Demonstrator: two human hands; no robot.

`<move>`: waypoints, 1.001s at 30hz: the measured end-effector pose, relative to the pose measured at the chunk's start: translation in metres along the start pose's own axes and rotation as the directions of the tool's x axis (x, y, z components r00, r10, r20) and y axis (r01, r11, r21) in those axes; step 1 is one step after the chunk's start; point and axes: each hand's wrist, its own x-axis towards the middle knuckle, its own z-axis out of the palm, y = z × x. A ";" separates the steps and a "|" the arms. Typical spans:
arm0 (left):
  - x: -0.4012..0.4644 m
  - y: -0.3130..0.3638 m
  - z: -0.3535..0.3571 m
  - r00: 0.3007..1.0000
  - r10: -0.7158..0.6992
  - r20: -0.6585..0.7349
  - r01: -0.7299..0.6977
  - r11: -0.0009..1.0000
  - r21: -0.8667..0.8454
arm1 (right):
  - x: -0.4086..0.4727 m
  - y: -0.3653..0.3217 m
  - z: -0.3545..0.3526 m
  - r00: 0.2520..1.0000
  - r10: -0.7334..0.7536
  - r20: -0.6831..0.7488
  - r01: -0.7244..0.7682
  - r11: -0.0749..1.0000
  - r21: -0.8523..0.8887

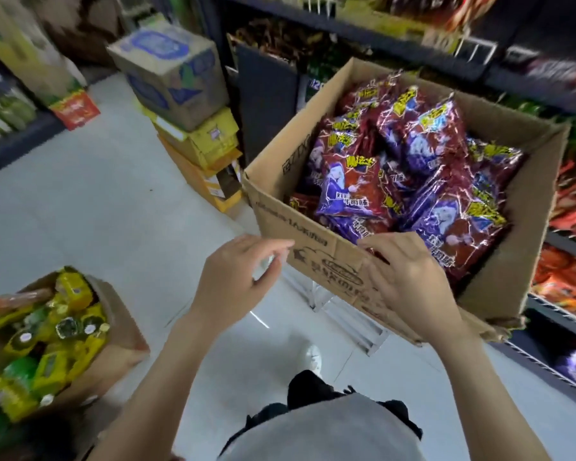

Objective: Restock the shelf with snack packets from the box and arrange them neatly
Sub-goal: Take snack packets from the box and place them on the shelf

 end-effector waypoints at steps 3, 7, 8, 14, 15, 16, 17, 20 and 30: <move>0.055 -0.011 -0.004 0.993 0.116 0.010 -0.116 0.993 -0.035 | 0.032 0.014 0.000 0.998 0.069 -0.005 -0.069 0.997 -0.046; 0.131 -0.030 0.000 0.950 0.231 0.212 -0.239 0.971 0.013 | 0.067 0.033 0.000 0.988 0.152 0.021 -0.149 0.983 -0.107; 0.149 -0.035 0.003 0.933 0.233 0.274 -0.250 0.968 0.028 | 0.074 0.037 0.001 0.985 0.172 0.035 -0.166 0.978 -0.129; 0.245 -0.062 0.037 0.823 0.350 0.448 -0.424 0.902 0.074 | 0.110 0.061 0.010 0.945 0.307 0.110 -0.278 0.935 -0.222; 0.258 -0.068 0.045 0.803 0.372 0.465 -0.451 0.890 0.067 | 0.115 0.065 0.013 0.931 0.344 0.119 -0.309 0.920 -0.239; 0.268 -0.074 0.055 0.783 0.391 0.484 -0.475 0.878 0.058 | 0.118 0.067 0.015 0.915 0.384 0.123 -0.345 0.903 -0.254; 0.277 -0.080 0.064 0.764 0.409 0.499 -0.496 0.867 0.050 | 0.122 0.070 0.018 0.895 0.428 0.123 -0.385 0.882 -0.270; 0.298 -0.088 0.090 0.719 0.392 0.574 -0.501 0.865 0.037 | 0.126 0.078 0.026 0.833 0.544 0.105 -0.481 0.804 -0.348; 0.310 -0.063 0.154 0.479 0.362 0.799 -0.627 0.779 0.023 | 0.104 0.107 0.032 0.652 0.752 0.097 -0.674 0.633 -0.381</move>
